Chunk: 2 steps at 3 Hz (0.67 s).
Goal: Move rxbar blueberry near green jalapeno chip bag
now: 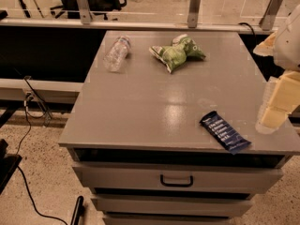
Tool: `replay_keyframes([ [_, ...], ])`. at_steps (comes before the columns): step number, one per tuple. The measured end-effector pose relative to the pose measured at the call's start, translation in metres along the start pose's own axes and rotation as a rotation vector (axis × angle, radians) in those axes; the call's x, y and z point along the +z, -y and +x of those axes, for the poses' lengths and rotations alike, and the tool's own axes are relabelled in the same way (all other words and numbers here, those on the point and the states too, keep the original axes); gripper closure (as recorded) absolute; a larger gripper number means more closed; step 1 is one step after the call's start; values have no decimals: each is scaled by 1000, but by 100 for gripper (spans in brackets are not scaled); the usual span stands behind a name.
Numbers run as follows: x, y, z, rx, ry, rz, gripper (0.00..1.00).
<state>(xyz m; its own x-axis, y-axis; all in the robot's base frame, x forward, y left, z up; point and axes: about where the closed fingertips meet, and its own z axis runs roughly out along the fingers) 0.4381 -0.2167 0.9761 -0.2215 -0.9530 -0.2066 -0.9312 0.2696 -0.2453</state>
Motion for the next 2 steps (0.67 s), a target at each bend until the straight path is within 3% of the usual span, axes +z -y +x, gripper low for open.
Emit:
replay_keyframes([
  [1, 0, 0, 0, 0, 0, 0, 0],
  [2, 16, -2, 6, 53, 5, -14, 0],
])
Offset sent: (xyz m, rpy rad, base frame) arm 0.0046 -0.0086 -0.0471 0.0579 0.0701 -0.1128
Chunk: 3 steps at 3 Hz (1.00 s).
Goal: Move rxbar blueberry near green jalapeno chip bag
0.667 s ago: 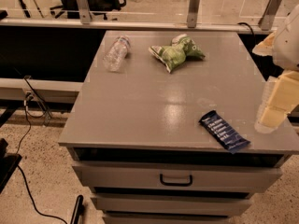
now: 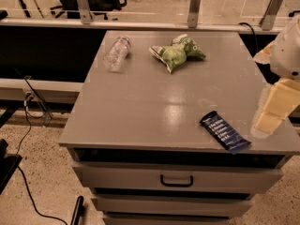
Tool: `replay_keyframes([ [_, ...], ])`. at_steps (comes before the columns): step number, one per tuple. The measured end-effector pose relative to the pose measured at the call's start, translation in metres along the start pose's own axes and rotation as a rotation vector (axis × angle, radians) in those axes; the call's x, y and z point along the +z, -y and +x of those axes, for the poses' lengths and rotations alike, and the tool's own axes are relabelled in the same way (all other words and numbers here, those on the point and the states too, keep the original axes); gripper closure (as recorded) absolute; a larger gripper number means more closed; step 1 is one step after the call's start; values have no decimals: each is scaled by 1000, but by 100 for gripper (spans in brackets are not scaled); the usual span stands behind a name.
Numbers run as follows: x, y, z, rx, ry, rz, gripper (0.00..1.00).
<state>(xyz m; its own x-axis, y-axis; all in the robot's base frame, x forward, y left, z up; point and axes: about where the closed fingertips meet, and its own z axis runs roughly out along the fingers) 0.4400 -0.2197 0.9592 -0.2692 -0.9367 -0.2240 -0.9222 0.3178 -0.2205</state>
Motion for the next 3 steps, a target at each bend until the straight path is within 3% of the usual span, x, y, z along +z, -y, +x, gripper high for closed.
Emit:
replay_keyframes([
  [2, 65, -15, 15, 121, -4, -33, 0],
  [3, 100, -19, 16, 136, -5, -74, 3],
])
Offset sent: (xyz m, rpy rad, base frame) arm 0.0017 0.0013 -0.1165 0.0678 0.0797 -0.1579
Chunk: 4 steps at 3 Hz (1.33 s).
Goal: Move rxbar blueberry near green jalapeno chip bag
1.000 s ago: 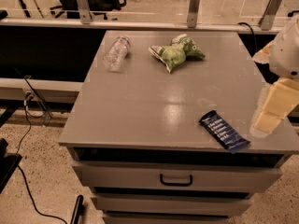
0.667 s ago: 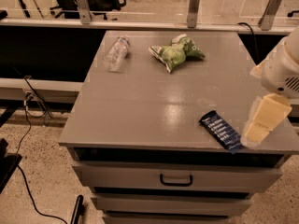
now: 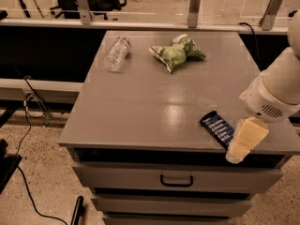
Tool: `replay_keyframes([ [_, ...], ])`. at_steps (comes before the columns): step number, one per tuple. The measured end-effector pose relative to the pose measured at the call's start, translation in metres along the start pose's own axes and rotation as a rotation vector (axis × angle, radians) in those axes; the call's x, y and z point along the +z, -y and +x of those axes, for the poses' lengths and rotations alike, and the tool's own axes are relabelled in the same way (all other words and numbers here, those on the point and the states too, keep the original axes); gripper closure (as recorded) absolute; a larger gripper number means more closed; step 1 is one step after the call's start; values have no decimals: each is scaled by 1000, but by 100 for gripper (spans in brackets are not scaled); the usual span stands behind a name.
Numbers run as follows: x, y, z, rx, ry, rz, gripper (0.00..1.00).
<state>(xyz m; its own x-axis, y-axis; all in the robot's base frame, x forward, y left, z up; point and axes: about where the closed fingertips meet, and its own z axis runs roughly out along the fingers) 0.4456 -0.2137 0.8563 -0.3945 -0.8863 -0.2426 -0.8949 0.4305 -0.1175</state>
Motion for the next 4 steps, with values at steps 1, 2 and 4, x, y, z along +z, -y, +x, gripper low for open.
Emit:
replay_keyframes([
  [1, 19, 0, -1, 2, -6, -29, 25],
  [2, 26, -1, -3, 8, -6, -48, 48],
  [4, 19, 1, -12, -7, 1, -63, 95],
])
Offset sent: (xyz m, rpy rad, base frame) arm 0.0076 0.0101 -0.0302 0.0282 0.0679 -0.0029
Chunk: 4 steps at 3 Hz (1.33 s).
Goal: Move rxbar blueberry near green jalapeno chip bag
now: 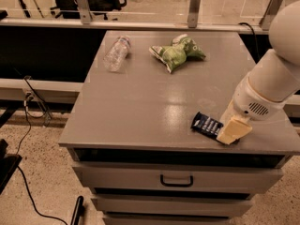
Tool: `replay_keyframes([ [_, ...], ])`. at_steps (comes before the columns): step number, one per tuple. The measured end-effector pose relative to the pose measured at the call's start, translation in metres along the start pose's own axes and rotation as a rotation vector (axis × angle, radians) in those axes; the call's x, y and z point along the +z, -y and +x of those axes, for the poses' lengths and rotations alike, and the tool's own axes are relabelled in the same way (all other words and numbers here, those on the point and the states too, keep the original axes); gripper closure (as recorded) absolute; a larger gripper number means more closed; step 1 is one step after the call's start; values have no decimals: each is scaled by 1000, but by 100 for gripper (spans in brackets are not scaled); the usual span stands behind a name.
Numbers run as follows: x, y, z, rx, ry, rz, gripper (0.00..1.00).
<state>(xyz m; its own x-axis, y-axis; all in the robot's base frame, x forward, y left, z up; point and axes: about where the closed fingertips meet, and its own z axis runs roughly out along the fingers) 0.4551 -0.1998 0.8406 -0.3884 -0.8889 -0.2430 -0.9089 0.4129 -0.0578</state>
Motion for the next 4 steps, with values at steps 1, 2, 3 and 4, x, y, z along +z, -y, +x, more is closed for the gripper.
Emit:
replay_keyframes([
  [1, 0, 0, 0, -1, 0, 0, 100],
  [2, -2, 7, 0, 15, 23, 0, 100],
  [3, -9, 31, -7, 22, 57, 32, 100],
  [4, -19, 69, -16, 30, 102, 90, 100],
])
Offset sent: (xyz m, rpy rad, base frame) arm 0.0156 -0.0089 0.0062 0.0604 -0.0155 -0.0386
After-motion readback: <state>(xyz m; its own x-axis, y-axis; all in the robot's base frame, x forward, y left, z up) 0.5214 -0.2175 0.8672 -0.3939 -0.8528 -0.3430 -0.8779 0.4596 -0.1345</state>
